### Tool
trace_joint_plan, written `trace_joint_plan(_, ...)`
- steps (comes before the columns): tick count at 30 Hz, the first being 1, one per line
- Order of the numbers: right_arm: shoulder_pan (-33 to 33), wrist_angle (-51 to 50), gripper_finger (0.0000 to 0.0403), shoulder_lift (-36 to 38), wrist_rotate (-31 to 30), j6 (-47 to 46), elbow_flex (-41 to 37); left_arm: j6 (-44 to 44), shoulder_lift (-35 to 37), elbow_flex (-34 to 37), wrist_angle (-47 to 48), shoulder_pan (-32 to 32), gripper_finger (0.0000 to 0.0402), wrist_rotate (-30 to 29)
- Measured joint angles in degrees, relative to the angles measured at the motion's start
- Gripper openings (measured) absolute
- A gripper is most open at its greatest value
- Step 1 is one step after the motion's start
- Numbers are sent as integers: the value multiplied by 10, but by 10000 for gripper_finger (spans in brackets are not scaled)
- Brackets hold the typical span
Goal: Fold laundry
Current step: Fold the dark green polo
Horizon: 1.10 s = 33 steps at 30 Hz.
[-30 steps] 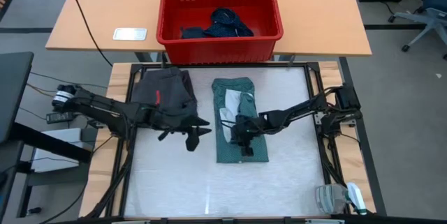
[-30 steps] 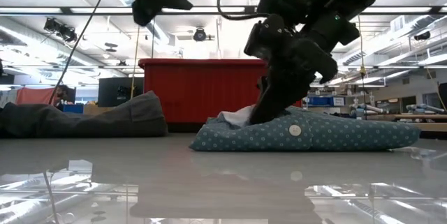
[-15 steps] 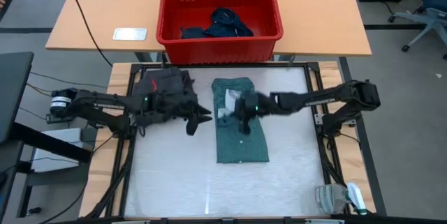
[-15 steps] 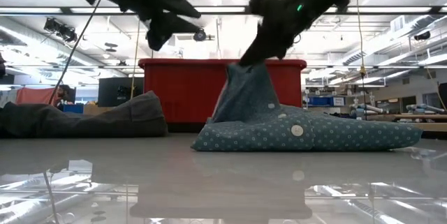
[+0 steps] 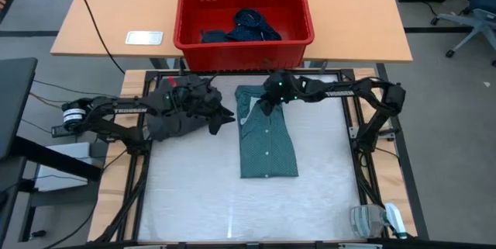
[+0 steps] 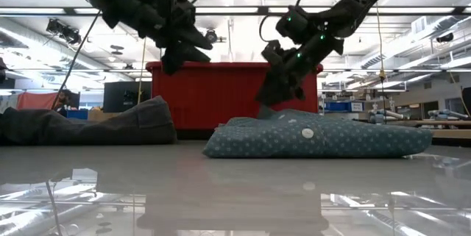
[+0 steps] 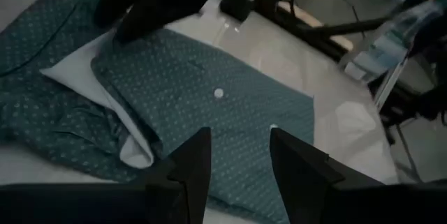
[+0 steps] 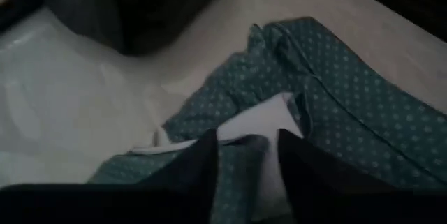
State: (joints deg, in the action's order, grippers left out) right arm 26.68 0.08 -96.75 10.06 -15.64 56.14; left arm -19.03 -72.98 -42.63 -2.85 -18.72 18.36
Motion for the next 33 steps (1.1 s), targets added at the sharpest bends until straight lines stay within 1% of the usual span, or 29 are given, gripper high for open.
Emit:
trace_joint_plan(3, 0, -17, 228, 32, -6, -30, 0, 31, -11, 0, 3, 9, 150, 11)
trace_joint_plan(5, -7, -44, 248, 58, -7, -42, 0, 57, -13, 0, 3, 22, 150, 21)
trace_joint_plan(7, -26, -83, 254, 87, -3, -28, 0, 91, -13, 0, 0, 43, 151, 21)
trace_joint_plan(10, -71, -166, 250, 124, 4, 40, 1, 146, -13, 0, 2, 80, 158, 19)
trace_joint_plan(12, -110, -216, 246, 143, 14, 104, 1, 151, -20, -1, -3, 105, 170, 9)
trace_joint_plan(14, -150, -248, 245, 158, 24, 149, 0, 139, -30, -1, -2, 126, 189, -11)
trace_joint_plan(17, -209, -267, 247, 166, 31, 160, 0, 121, -47, -1, -30, 159, 225, -32)
trace_joint_plan(19, -244, -272, 251, 166, 30, 157, 0, 106, -61, -1, -62, 188, 251, -51)
trace_joint_plan(21, -277, -275, 255, 164, 11, 151, 0, 95, -84, -1, -101, 215, 271, -70)
trace_joint_plan(23, -307, -274, 257, 162, -5, 136, -1, 94, -110, -2, -119, 240, 284, -89)
trace_joint_plan(26, -349, -268, 257, 157, -33, 96, -13, 83, -154, -11, -123, 278, 290, -121)
trace_joint_plan(30, -406, -264, 256, 153, -100, 24, -39, 48, -216, -33, -123, 322, 290, -166)
trace_joint_plan(33, -446, -256, 256, 153, -143, -43, -60, 23, -262, -60, -122, 344, 290, -199)
